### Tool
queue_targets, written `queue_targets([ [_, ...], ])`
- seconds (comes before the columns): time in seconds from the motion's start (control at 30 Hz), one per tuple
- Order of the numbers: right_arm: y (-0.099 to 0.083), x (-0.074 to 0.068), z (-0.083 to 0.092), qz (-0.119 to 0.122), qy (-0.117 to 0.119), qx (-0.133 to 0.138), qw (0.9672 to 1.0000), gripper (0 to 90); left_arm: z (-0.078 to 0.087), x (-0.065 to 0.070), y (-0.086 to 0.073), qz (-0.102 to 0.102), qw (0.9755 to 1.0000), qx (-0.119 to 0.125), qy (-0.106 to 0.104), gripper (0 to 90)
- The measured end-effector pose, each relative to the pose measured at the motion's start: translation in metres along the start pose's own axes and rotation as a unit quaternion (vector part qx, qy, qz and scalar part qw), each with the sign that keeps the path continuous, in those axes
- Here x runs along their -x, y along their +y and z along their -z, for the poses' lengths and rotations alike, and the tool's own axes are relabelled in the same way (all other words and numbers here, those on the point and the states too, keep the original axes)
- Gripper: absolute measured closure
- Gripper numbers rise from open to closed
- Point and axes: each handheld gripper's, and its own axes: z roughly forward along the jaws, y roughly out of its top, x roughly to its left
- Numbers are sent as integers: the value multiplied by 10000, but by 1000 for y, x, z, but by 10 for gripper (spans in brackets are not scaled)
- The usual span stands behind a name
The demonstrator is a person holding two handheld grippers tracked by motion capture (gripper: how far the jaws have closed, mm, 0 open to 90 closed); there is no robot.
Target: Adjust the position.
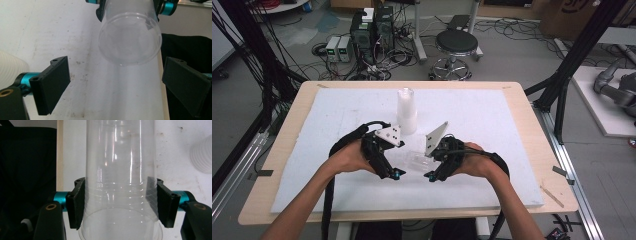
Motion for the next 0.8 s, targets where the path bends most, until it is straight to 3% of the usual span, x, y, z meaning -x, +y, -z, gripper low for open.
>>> queue_targets([
  [0.3,1,2,-2,35,88,-101,9999,355,-8,2,5,-27,9999,33,-117,107],
  [0.8,4,0,-7,43,112,-190,9997,349,-22,0,9,-70,9994,51,-340,276],
])
